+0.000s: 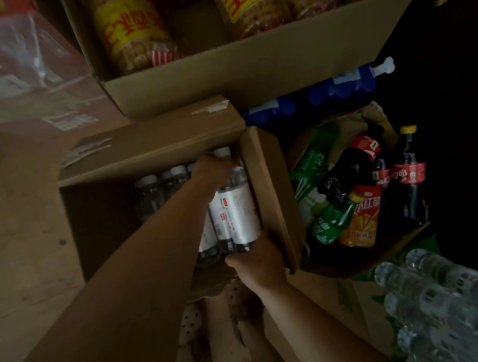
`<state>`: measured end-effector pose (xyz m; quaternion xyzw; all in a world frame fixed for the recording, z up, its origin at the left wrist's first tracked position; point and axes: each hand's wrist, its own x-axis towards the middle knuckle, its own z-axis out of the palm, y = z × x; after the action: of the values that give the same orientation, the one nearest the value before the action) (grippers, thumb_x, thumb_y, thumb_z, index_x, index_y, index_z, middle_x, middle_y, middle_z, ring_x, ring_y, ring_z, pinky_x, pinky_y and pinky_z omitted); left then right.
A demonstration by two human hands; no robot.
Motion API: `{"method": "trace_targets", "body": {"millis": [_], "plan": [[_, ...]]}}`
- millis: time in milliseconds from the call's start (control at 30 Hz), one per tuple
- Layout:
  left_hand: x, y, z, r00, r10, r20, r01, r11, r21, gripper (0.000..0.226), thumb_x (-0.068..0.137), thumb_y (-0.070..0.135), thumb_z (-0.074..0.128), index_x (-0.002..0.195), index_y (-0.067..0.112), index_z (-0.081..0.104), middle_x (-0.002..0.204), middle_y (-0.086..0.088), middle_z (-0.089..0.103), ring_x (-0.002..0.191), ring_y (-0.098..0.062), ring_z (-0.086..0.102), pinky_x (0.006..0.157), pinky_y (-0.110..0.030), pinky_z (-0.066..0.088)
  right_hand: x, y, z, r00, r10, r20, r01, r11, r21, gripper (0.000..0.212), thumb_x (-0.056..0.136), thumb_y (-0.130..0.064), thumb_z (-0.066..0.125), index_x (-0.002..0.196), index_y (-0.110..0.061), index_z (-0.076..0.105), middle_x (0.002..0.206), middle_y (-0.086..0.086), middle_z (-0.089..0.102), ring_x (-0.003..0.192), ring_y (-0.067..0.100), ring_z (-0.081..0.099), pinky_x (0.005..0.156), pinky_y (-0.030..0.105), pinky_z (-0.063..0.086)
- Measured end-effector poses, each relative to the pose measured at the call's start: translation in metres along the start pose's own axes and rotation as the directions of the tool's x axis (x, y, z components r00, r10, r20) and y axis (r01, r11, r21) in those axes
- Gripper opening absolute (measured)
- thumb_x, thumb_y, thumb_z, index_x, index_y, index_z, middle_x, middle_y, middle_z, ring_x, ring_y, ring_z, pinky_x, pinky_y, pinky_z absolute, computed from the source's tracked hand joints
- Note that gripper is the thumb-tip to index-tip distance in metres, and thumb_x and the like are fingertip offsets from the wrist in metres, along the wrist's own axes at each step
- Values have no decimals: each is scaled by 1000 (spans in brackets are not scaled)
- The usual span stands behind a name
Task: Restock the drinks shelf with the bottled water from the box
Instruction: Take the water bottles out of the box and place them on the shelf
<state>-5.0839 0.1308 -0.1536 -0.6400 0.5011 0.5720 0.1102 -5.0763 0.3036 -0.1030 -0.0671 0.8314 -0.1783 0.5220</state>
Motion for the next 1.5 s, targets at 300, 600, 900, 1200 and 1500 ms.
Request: {"method": "trace_targets", "body": {"millis": [300,600,900,1200,1500], "plan": [[-66,-2,-57,971,228,75,-217,967,-134,21,86,26,68,99,9,69,102,-11,70,89,-20,67,69,-28,53,-30,-19,-22,999,-37,4,37,991,-132,81,74,-22,80,141,-11,37,138,9,52,125,27,51,91,28,44],[-213,75,-156,882,436,177,-433,900,-56,20,87,32,66,101,17,65,100,1,69,91,-13,66,80,-29,54,-134,-74,-62,927,-301,222,249,939,237,67,67,-6,83,122,-26,49,109,-11,62,98,5,61,67,12,51],[-420,218,-180,635,738,229,-745,663,-71,9,85,17,68,93,13,69,89,2,72,75,-5,70,68,-19,56,-291,-127,-178,843,-517,-149,531,758,379,68,55,-25,87,116,-33,58,109,-9,68,101,7,66,84,32,57],[-638,323,-95,254,868,426,-937,330,-114,10,86,20,67,91,12,72,88,-4,73,80,-14,68,76,-27,55,-456,-90,-342,638,-507,-579,744,601,294,61,57,-20,92,108,-32,60,102,-14,69,96,0,66,76,20,56],[-823,378,30,-40,810,586,-987,61,-151,26,83,32,70,102,14,71,96,-3,74,93,-19,69,81,-34,54,-570,3,-472,431,-402,-808,822,544,167,58,61,-22,90,112,-26,63,103,-11,72,94,2,68,86,31,57]]}}
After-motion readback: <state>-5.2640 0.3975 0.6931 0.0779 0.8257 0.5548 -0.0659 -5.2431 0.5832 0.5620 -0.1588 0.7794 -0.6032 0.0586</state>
